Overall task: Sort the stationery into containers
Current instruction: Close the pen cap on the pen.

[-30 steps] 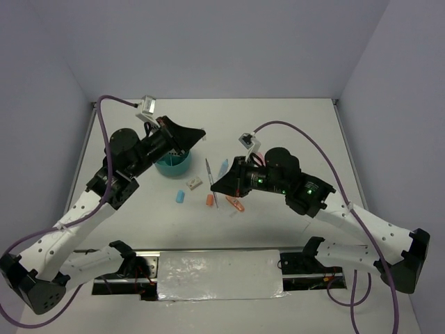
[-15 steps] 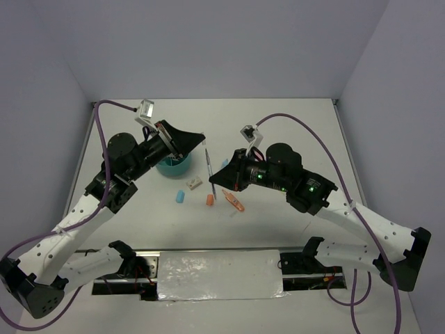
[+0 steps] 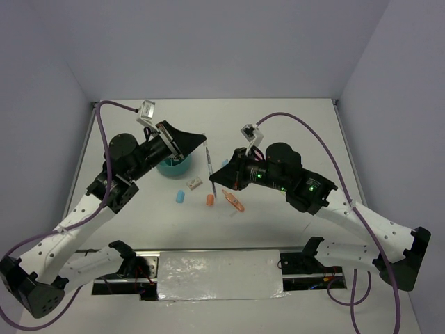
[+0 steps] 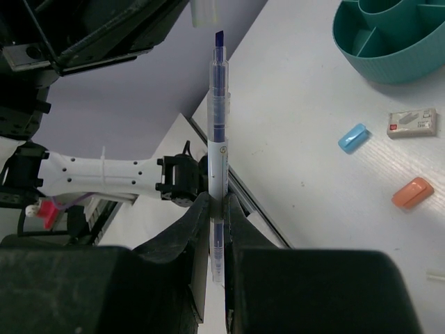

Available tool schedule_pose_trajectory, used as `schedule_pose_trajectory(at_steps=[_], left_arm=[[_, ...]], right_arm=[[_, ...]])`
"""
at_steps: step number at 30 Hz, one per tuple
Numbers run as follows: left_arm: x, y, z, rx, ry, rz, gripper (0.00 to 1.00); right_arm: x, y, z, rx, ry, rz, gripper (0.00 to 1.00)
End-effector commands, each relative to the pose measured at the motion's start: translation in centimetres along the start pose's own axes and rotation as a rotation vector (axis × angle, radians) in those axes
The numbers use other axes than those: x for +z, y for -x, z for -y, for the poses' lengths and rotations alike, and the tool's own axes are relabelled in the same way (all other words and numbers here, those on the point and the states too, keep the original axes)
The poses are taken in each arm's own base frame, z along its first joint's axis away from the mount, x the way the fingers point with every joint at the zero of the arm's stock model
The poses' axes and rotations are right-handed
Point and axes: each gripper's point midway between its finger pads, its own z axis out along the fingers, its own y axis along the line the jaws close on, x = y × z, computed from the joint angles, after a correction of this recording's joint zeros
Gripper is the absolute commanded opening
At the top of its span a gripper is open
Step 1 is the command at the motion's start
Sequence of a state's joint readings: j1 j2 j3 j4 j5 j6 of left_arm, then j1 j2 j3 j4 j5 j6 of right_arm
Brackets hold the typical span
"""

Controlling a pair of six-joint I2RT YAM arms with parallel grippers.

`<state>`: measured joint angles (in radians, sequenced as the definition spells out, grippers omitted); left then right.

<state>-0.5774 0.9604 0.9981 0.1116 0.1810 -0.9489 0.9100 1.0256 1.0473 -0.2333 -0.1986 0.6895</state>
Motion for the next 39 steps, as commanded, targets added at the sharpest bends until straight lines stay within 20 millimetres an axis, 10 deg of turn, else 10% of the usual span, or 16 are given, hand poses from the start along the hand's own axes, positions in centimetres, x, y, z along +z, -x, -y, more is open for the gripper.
schedule_pose_trajectory(at_steps=[1, 27, 39], left_arm=[[0.2, 0.5, 1.0, 0.002, -0.055, 0.019, 0.0], [-0.3, -1.4, 0.6, -0.054, -0.068, -0.049, 0.02], [-0.7, -0.2, 3.0, -0.063, -0.125, -0.045, 0.12]], right_arm=[[-0.2, 2.0, -1.4, -0.03, 0.016, 0.055, 0.0], [-0.8, 6.3, -1.0, -0.124, -0.032, 0.166, 0.0], [-0.4, 9.0, -4.0, -0.286, 0.101, 0.261, 0.0]])
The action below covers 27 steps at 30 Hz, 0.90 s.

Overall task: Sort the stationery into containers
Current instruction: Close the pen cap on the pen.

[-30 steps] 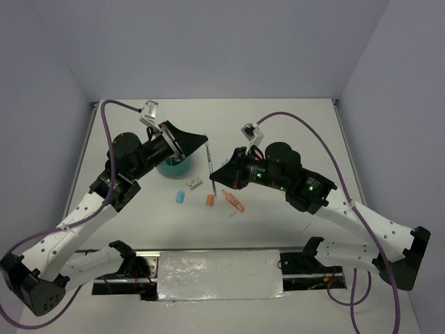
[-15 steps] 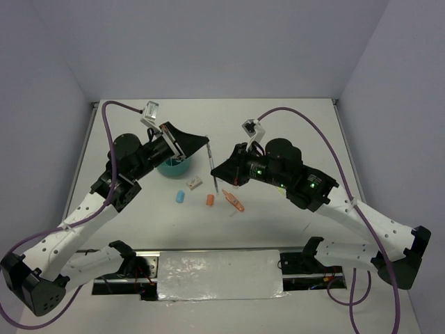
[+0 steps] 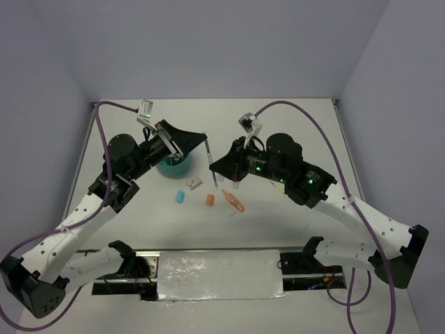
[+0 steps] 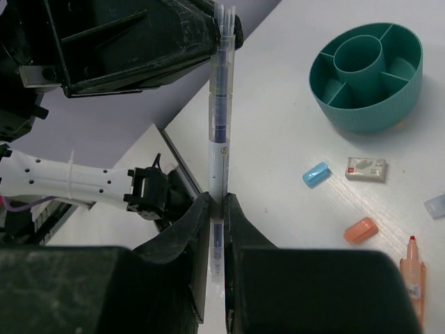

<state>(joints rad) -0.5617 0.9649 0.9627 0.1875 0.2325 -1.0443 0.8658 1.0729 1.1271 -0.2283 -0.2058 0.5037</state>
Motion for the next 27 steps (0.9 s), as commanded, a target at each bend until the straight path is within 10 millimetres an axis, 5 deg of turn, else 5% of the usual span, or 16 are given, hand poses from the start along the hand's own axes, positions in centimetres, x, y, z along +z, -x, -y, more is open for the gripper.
schedule_pose_trajectory(at_steps=[1, 6, 10, 27], left_arm=[[-0.8, -0.1, 2.7, 0.038, -0.077, -0.038, 0.15], [-1.1, 0.5, 2.5, 0.091, -0.034, -0.031, 0.44], [-0.9, 2.0, 3.9, 0.139, -0.038, -0.006, 0.51], [-0.1, 0.5, 5.2, 0.138, -0.152, -0.088, 0.23]], right_arm=[[-0.7, 7.0, -3.3, -0.105, 0.092, 0.217, 0.0], [-0.4, 6.4, -3.6, -0.136, 0.11, 0.175, 0.0], [-0.4, 5.4, -3.8, -0.143, 0.135, 0.144, 0.0], [-0.5, 6.5, -4.7, -0.163, 0.156, 0.155, 0.0]])
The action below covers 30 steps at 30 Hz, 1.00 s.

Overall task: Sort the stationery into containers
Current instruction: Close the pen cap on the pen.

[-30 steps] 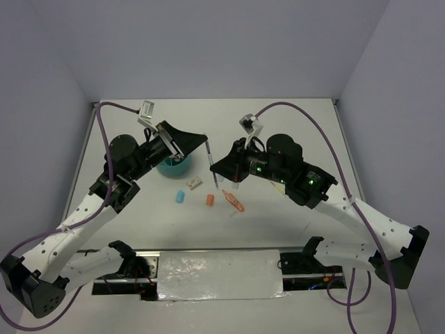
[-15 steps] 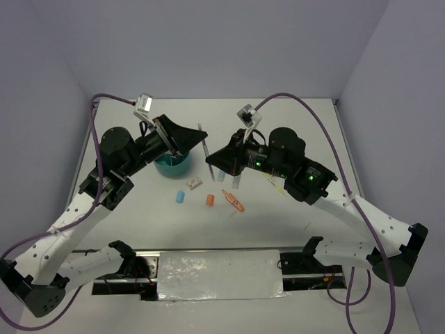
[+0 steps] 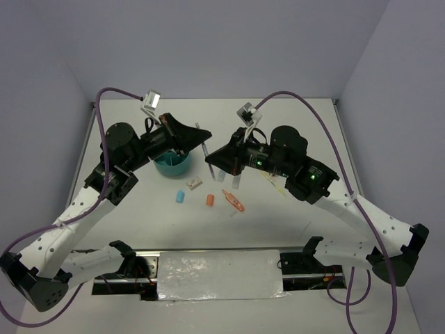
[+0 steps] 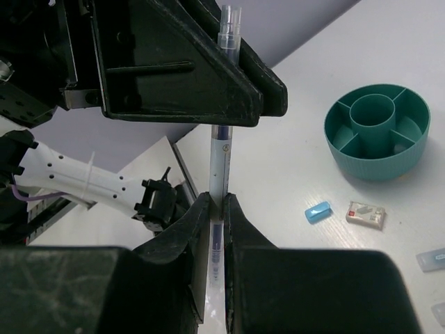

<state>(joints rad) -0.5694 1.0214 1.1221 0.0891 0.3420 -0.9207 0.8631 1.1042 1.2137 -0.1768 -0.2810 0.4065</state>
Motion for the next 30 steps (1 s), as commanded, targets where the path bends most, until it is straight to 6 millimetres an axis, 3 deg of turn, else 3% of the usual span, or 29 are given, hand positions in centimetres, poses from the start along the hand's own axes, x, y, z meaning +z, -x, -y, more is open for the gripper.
schedule_pose_trajectory(at_steps=[1, 2, 3, 5, 7, 8, 13, 15, 16, 17, 18, 19, 21, 22, 24, 25, 27, 28, 30], left_arm=[[-0.3, 0.3, 1.8, 0.016, -0.072, 0.0, 0.19], [-0.4, 0.4, 1.9, 0.019, -0.072, -0.002, 0.07], [-0.4, 0.3, 2.0, 0.021, -0.077, -0.007, 0.01], [-0.5, 0.6, 2.4, 0.027, -0.085, -0.002, 0.0], [-0.7, 1.2, 3.6, 0.05, -0.121, 0.01, 0.0], [-0.9, 1.4, 4.3, 0.067, -0.148, 0.012, 0.0], [-1.5, 2.2, 6.0, 0.103, -0.202, 0.029, 0.0], [-1.6, 2.0, 6.1, 0.102, -0.212, 0.026, 0.0], [-1.6, 1.9, 6.1, 0.098, -0.216, 0.024, 0.0], [-1.8, 2.0, 6.2, 0.102, -0.216, 0.03, 0.0], [-1.8, 2.1, 6.2, 0.102, -0.214, 0.035, 0.0], [-1.8, 2.1, 6.1, 0.105, -0.208, 0.036, 0.03], [-1.9, 2.2, 6.0, 0.111, -0.198, 0.037, 0.19], [-1.8, 2.1, 5.7, 0.121, -0.179, 0.029, 0.42], [-1.7, 2.3, 5.3, 0.138, -0.147, 0.025, 0.58], [-1.6, 2.5, 4.9, 0.167, -0.121, 0.026, 0.76], [-1.6, 3.1, 4.4, 0.179, -0.067, 0.033, 0.84], [-1.7, 3.4, 4.6, 0.194, -0.06, 0.038, 0.98], [-1.5, 3.7, 4.0, 0.196, -0.028, 0.043, 0.99]], right_arm=[[-0.2, 3.8, -1.5, -0.044, 0.037, 0.1, 0.0], [-0.1, 4.0, -1.6, -0.045, 0.039, 0.102, 0.0], [0.0, 4.0, -1.6, -0.043, 0.041, 0.099, 0.0], [0.1, 3.9, -2.0, -0.047, 0.063, 0.092, 0.02], [0.5, 3.6, -1.9, -0.039, 0.073, 0.084, 0.2], [0.7, 3.5, -2.1, -0.034, 0.091, 0.08, 0.36], [1.5, 3.1, -2.4, -0.005, 0.124, 0.071, 0.42], [1.6, 3.5, -2.8, -0.005, 0.142, 0.078, 0.35], [1.8, 3.8, -2.9, -0.004, 0.145, 0.08, 0.26], [1.9, 3.7, -2.8, -0.003, 0.141, 0.074, 0.1], [1.9, 3.8, -2.9, -0.003, 0.145, 0.07, 0.02], [1.9, 3.9, -3.0, -0.005, 0.148, 0.07, 0.0], [1.9, 4.0, -3.1, -0.005, 0.154, 0.075, 0.0], [1.7, 3.9, -3.3, -0.006, 0.165, 0.076, 0.0], [1.6, 3.8, -3.4, -0.007, 0.17, 0.076, 0.0], [1.5, 3.7, -3.5, -0.009, 0.174, 0.074, 0.0], [1.4, 3.5, -3.4, -0.01, 0.173, 0.065, 0.0], [1.3, 3.4, -3.5, -0.01, 0.176, 0.061, 0.0], [1.2, 3.2, -3.4, -0.011, 0.173, 0.056, 0.0]])
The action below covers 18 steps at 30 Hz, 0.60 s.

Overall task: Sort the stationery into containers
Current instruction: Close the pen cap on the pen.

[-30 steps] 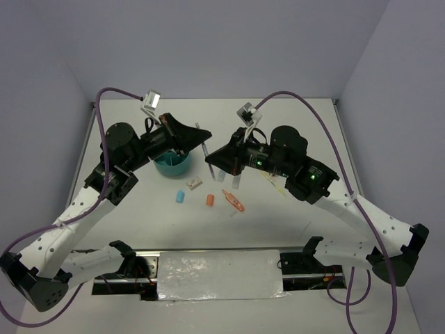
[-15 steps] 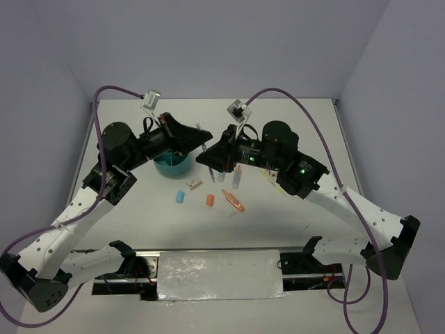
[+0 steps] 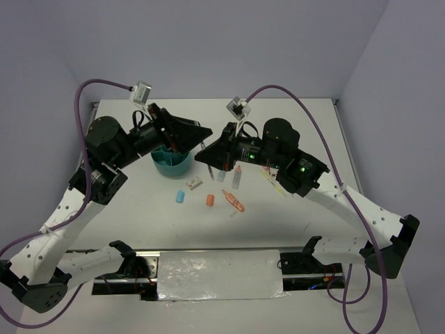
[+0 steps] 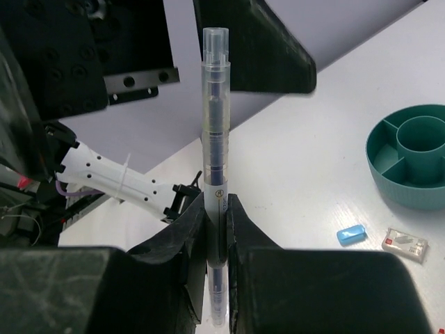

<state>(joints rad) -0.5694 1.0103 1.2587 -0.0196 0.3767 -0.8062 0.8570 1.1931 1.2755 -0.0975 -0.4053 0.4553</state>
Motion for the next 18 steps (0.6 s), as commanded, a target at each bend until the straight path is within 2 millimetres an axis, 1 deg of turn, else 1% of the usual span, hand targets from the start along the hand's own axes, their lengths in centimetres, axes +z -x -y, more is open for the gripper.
schedule_pose_trajectory(at_steps=[1, 2, 3, 5, 6, 8, 11, 14, 15, 17, 18], left_arm=[[-0.3, 2.0, 0.5, 0.073, 0.031, 0.048, 0.99], [-0.2, 1.9, 0.0, 0.067, 0.052, 0.044, 0.99], [-0.2, 2.2, -0.5, 0.073, 0.083, 0.058, 0.95], [-0.1, 2.4, -0.6, 0.078, 0.088, 0.063, 0.9], [-0.1, 2.5, -0.3, 0.082, 0.076, 0.064, 0.84], [0.2, 2.3, -0.4, 0.077, 0.072, 0.054, 0.78], [0.3, 2.0, -0.8, 0.068, 0.081, 0.046, 0.7], [0.1, 2.0, -0.6, 0.065, 0.065, 0.06, 0.65], [0.2, 1.9, -0.6, 0.06, 0.06, 0.06, 0.6], [0.2, 1.6, -0.5, 0.05, 0.045, 0.06, 0.53], [0.1, 1.5, -0.5, 0.043, 0.045, 0.062, 0.43]], right_arm=[[-0.6, 2.2, -1.5, -0.048, 0.047, 0.06, 0.0], [-0.7, 2.1, -1.6, -0.049, 0.048, 0.058, 0.0], [-0.7, 2.1, -1.5, -0.051, 0.045, 0.057, 0.0], [-0.8, 1.9, -1.5, -0.055, 0.046, 0.045, 0.0], [-0.8, 1.8, -1.5, -0.054, 0.045, 0.044, 0.0], [-0.9, 1.7, -1.5, -0.054, 0.045, 0.04, 0.0], [-0.9, 1.6, -1.7, -0.058, 0.053, 0.029, 0.0], [-0.9, 1.5, -1.8, -0.061, 0.055, 0.02, 0.0], [-0.9, 1.4, -1.7, -0.062, 0.055, 0.017, 0.0], [-0.9, 1.3, -1.7, -0.063, 0.056, 0.008, 0.0], [-0.9, 1.3, -1.8, -0.065, 0.058, 0.006, 0.0]])
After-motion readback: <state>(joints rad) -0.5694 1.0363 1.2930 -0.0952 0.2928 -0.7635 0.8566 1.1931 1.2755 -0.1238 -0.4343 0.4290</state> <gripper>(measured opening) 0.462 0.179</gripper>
